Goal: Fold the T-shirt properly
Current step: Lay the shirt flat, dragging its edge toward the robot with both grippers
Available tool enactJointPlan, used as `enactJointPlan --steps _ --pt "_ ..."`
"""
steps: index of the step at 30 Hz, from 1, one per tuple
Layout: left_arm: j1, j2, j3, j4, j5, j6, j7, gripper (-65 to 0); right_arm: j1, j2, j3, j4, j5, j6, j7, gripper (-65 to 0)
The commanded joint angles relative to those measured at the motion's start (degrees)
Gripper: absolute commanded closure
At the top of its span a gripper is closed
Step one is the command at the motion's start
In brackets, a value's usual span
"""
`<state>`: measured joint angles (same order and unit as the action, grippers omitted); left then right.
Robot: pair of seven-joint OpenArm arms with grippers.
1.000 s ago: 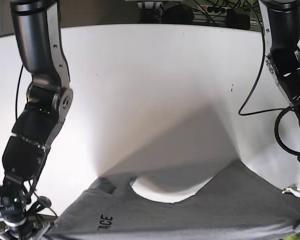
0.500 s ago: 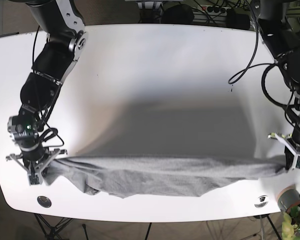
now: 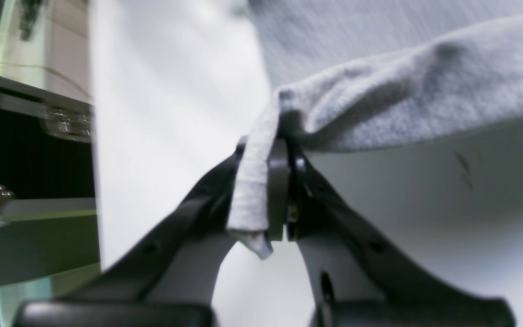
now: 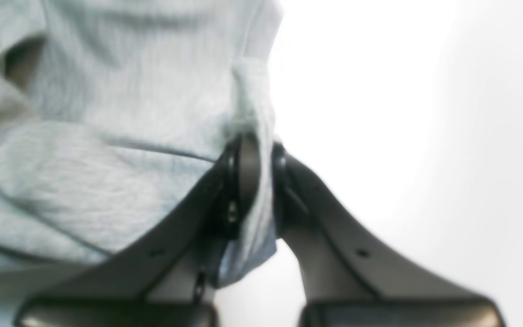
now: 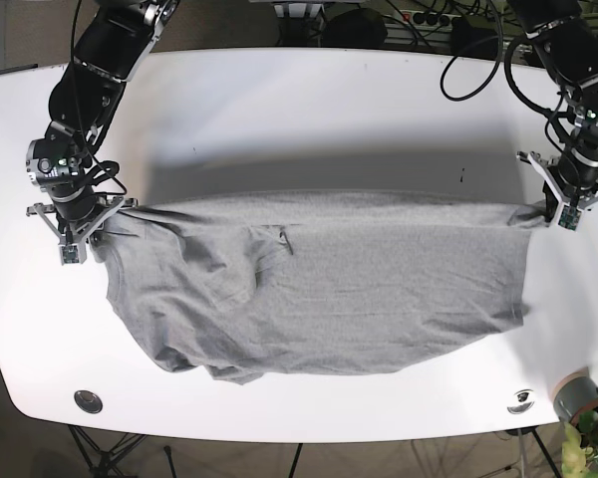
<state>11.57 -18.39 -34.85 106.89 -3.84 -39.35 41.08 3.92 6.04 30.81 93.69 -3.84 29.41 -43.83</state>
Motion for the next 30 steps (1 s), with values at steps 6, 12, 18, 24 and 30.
enactJointPlan --steps 6,12,18,24,30 --pt "6.8 0.9 -5.8 1.7 0.5 -0.6 -0.6 0.0 -5.5 0.9 0.3 1.5 2.6 -0.53 1.2 -2.1" --pt "10.5 1.3 -8.0 1.3 0.5 -0.6 -0.6 0.0 -9.1 1.2 0.3 1.3 5.0 -0.53 1.2 -2.1" --pt "12.1 1.2 -8.1 -1.9 0.5 -0.6 -3.2 0.0 -11.2 1.1 0.3 1.3 5.0 0.0 1.2 -2.1" --pt "14.1 1.1 -8.1 -2.1 0.5 -0.6 -5.4 0.0 -13.3 1.2 1.8 1.3 8.5 0.17 1.2 -2.1" --pt "14.1 1.1 -8.0 -2.5 0.5 -0.6 -5.5 0.0 -13.7 1.2 3.5 0.6 11.0 0.09 1.2 -2.1"
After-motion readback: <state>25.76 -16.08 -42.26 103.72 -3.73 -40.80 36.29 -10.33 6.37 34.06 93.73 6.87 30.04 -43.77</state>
